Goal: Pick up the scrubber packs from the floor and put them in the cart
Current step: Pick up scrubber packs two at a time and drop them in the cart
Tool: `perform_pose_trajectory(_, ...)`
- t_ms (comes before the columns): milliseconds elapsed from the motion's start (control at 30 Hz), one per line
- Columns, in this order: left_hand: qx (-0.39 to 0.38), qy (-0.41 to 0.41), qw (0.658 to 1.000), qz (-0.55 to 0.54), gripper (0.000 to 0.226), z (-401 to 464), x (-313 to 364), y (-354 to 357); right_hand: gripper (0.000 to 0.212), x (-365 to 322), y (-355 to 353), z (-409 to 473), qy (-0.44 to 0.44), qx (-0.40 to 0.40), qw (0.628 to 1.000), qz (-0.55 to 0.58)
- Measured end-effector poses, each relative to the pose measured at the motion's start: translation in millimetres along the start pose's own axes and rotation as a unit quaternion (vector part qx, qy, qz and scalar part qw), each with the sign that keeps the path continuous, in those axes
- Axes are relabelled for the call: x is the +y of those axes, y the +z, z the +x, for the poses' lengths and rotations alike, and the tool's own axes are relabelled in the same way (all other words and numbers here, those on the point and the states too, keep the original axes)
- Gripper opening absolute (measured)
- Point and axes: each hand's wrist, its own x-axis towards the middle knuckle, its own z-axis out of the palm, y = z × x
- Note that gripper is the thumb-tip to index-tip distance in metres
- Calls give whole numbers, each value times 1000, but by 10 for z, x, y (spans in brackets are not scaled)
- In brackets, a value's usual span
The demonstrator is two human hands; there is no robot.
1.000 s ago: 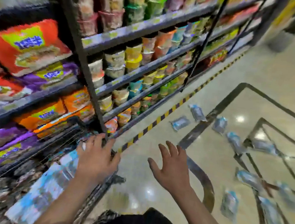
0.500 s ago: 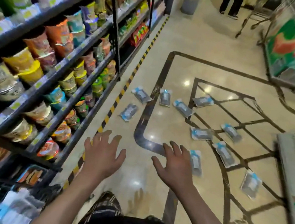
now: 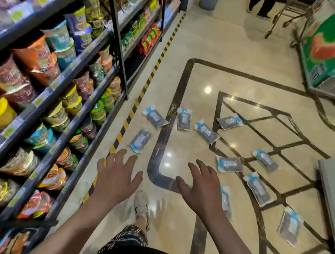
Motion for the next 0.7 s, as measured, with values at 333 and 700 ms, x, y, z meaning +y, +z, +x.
perform_pose_trajectory(333, -15, 0, 1000, -12, 66, 1705, -283, -348, 58, -250, -94, 1779, -24, 9, 999, -34)
perform_pose_trajectory(700, 16, -21, 1000, -1, 52, 3041, -387, -336, 58, -212, -64, 3264, -58, -36, 997, -47)
